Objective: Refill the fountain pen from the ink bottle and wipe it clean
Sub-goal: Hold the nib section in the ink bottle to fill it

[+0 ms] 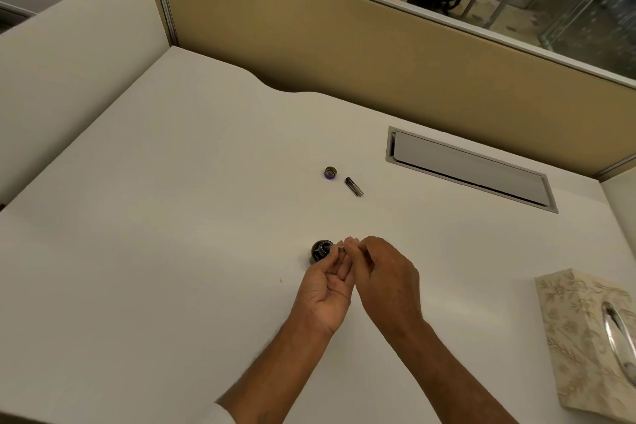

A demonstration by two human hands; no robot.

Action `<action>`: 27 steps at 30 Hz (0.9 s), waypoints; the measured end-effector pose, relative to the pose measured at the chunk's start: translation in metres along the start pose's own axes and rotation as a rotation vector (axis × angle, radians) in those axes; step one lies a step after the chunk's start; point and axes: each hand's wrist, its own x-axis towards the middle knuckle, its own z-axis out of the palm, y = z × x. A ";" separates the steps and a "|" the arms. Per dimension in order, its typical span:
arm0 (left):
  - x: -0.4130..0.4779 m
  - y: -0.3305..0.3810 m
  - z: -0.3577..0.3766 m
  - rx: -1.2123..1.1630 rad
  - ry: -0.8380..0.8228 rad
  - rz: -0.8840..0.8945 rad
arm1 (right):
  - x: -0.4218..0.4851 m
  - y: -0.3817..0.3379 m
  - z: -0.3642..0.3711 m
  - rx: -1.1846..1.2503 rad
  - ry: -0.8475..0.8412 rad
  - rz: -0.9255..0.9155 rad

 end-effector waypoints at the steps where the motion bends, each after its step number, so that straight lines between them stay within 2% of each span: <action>1: 0.000 0.001 0.000 0.008 0.001 -0.001 | 0.000 -0.001 0.000 0.005 -0.008 0.004; 5: -0.001 0.001 0.002 0.020 0.005 0.001 | -0.002 0.002 -0.001 0.033 -0.043 -0.036; 9: -0.003 0.000 0.001 0.006 0.012 0.001 | 0.000 0.000 0.000 -0.013 -0.003 -0.015; 14: -0.004 0.000 0.003 0.012 0.012 -0.001 | -0.002 0.003 0.000 0.040 -0.067 -0.030; 27: -0.003 0.000 0.002 -0.044 0.012 -0.004 | -0.001 0.004 0.004 0.005 -0.013 -0.072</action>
